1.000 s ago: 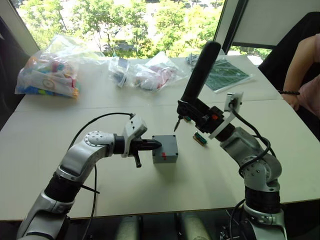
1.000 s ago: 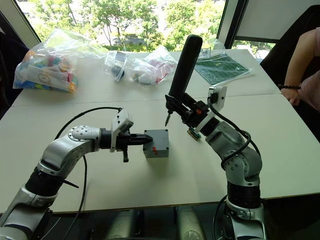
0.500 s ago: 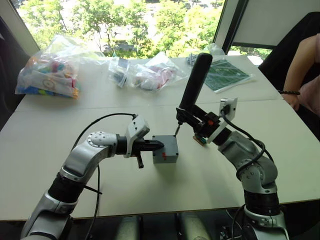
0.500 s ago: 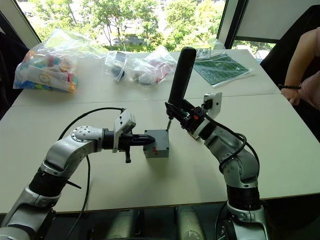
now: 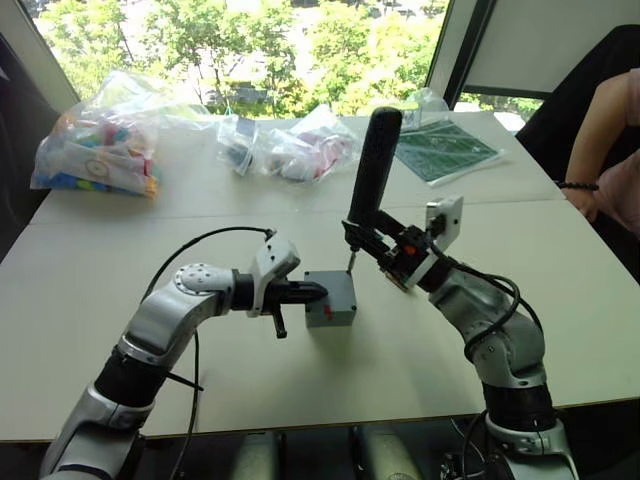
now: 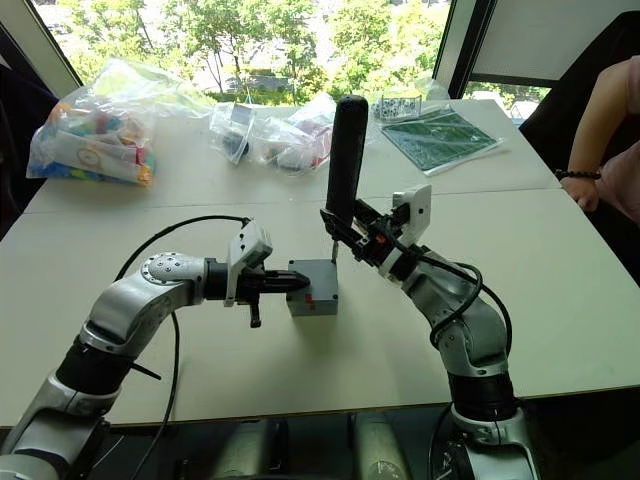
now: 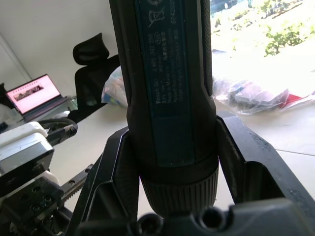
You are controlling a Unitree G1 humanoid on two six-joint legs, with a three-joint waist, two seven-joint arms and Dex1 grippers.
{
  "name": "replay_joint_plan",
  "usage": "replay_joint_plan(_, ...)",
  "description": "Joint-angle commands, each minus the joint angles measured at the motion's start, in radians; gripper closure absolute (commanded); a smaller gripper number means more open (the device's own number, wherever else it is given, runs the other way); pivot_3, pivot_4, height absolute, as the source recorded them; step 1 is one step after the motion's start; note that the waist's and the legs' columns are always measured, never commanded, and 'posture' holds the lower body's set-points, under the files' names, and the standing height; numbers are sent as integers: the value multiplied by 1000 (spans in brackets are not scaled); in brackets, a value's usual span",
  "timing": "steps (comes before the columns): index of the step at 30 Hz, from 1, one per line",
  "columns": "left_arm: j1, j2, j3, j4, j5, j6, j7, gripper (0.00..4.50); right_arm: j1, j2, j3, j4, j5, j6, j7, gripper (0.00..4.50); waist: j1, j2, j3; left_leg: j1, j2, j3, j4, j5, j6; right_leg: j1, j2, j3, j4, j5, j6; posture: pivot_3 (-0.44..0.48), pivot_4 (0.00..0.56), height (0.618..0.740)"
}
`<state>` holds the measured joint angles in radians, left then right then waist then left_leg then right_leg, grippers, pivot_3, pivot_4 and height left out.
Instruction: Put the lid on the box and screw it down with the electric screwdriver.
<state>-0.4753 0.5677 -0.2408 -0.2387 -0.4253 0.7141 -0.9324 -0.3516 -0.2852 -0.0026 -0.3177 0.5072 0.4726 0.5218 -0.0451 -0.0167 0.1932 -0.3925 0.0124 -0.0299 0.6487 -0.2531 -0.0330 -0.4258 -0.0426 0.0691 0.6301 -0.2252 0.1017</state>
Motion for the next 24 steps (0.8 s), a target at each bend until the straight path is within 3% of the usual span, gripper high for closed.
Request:
replay_joint_plan(1, 12, 6, -9, -14, 9, 3, -1, 4500, 29, -17, 51, 2, -57, -33, 20, 2697, 0, 0, 0, 0, 0, 0, 0, 0, 0, 0, 0, 0, 0, 0, 0, 0, 150, 740)
replay_joint_plan(17, 14, 6, -21, -12, 16, -2, -5, 4500, 105, 44, 132, 4, -151, -45, -54, 2697, -1, -1, -2, 1, 1, 0, 0, 0, 0, 1, 0, 0, 0, -1, 1, 0, 150, 740)
replay_joint_plan(24, 18, 6, -24, -14, 16, -1, -7, 4500, 162, 75, 119, 11, -137, -18, -96, 2697, 0, -9, -16, 3, 1, 0, -1, 0, 0, 3, 0, 0, -1, -2, 0, 0, 150, 740)
